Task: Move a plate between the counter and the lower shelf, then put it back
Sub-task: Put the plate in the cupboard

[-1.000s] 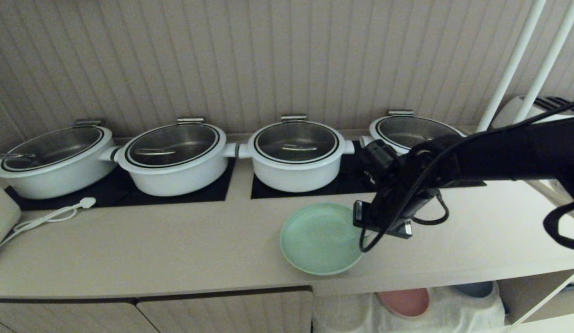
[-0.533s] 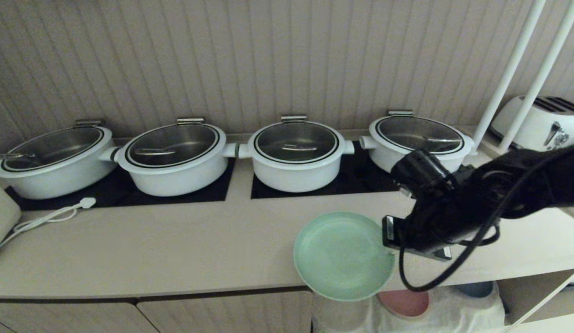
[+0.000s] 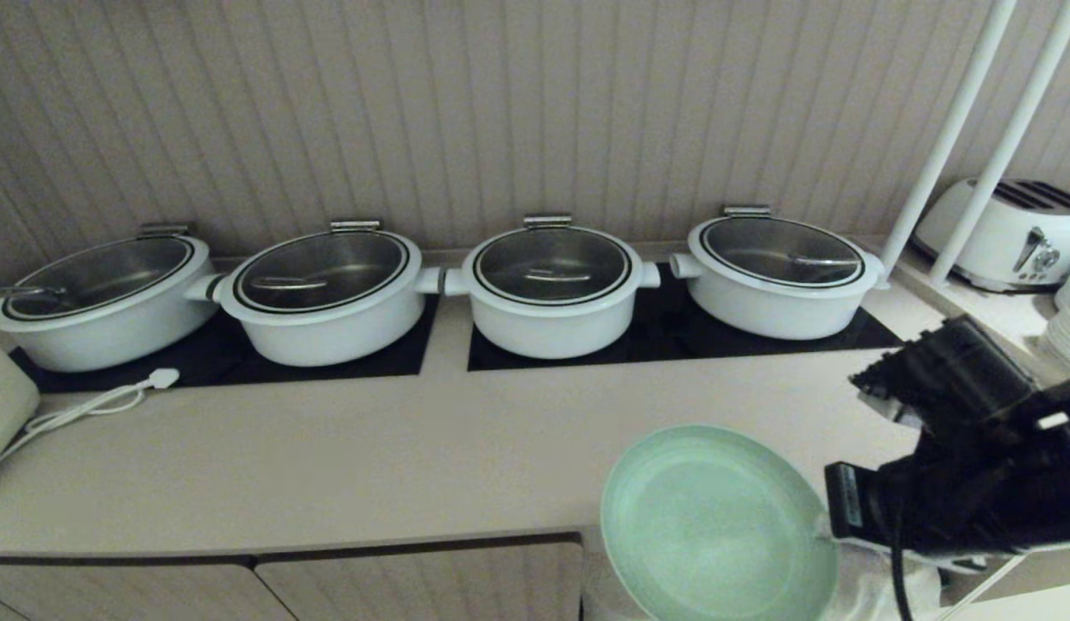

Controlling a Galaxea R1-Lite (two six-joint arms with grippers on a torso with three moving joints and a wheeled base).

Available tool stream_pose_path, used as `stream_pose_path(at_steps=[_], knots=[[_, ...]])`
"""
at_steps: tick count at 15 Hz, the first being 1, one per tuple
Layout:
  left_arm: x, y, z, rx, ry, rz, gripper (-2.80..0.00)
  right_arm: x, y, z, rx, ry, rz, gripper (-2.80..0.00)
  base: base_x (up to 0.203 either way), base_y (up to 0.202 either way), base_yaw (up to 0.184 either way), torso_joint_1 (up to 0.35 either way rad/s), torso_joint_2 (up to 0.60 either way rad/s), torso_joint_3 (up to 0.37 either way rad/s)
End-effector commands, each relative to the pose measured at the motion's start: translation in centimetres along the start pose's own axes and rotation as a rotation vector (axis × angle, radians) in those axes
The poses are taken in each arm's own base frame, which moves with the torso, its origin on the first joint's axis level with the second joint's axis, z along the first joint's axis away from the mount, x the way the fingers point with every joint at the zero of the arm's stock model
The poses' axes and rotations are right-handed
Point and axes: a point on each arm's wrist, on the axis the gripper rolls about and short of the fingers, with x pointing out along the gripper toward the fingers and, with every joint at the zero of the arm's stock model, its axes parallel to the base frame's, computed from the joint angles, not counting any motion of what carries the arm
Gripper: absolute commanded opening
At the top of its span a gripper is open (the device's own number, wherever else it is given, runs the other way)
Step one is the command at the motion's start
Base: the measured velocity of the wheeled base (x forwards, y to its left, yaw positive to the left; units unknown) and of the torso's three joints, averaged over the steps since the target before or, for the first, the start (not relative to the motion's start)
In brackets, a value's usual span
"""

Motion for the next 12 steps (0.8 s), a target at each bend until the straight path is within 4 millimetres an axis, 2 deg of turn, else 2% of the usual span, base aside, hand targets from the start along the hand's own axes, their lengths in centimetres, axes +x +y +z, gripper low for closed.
stream_pose_path(at_steps=[1, 6, 9, 12], knots=[[0.0, 0.0, 0.0, -0.001, -0.001, 0.0, -2.8, -1.8, -1.9, -2.2, 0.019, -0.021, 0.014, -2.8, 0.0, 0.0, 0.0, 0.0, 0.0, 0.0], [0.0, 0.0, 0.0, -0.001, -0.001, 0.0, -2.8, -2.6, -4.5, -5.6, 0.052, -0.006, 0.003, -2.8, 0.0, 0.0, 0.0, 0.0, 0.0, 0.0], [0.0, 0.0, 0.0, -0.001, -0.001, 0.0, -2.8, -2.4, -5.6, -6.9, 0.06, 0.01, -0.013, -2.8, 0.0, 0.0, 0.0, 0.0, 0.0, 0.0], [0.0, 0.0, 0.0, -0.001, -0.001, 0.0, -2.8, -2.1, -6.4, -7.4, 0.088, 0.007, -0.029, -2.8, 0.0, 0.0, 0.0, 0.0, 0.0, 0.0]])
